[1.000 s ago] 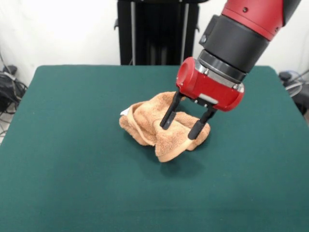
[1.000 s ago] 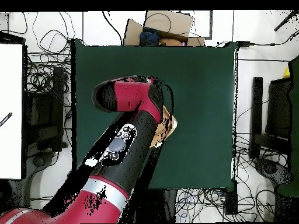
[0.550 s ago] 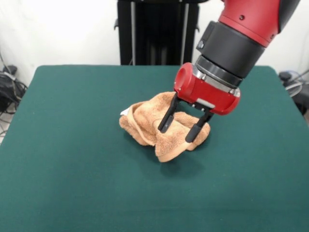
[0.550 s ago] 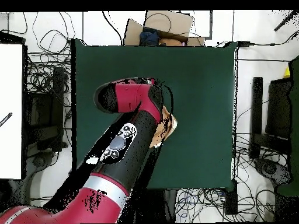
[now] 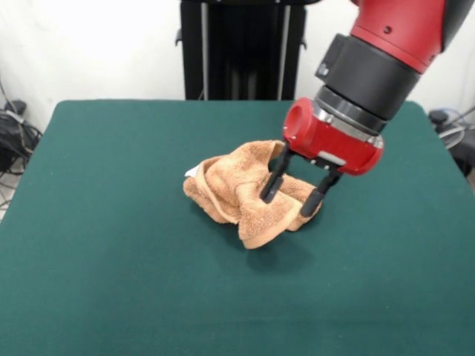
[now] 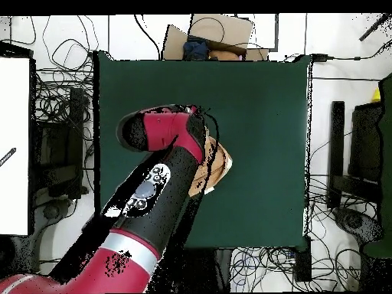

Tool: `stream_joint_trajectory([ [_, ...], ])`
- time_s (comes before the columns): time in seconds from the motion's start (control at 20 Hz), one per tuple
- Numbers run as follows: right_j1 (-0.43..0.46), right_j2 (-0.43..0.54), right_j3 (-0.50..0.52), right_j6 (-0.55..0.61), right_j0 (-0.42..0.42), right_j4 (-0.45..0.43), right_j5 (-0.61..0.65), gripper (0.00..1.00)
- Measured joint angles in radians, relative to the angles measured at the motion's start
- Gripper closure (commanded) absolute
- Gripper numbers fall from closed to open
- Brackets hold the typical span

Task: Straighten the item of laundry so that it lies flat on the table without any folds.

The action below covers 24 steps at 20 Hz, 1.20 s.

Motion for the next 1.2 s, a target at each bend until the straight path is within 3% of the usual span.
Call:
stream_joint_trajectory([
  [0.45,0.012,0.0,0.007,0.0,0.047,0.0,0.0,0.0],
  [1.2,0.031,0.0,0.077,0.0,0.037,0.0,-0.083,0.0],
])
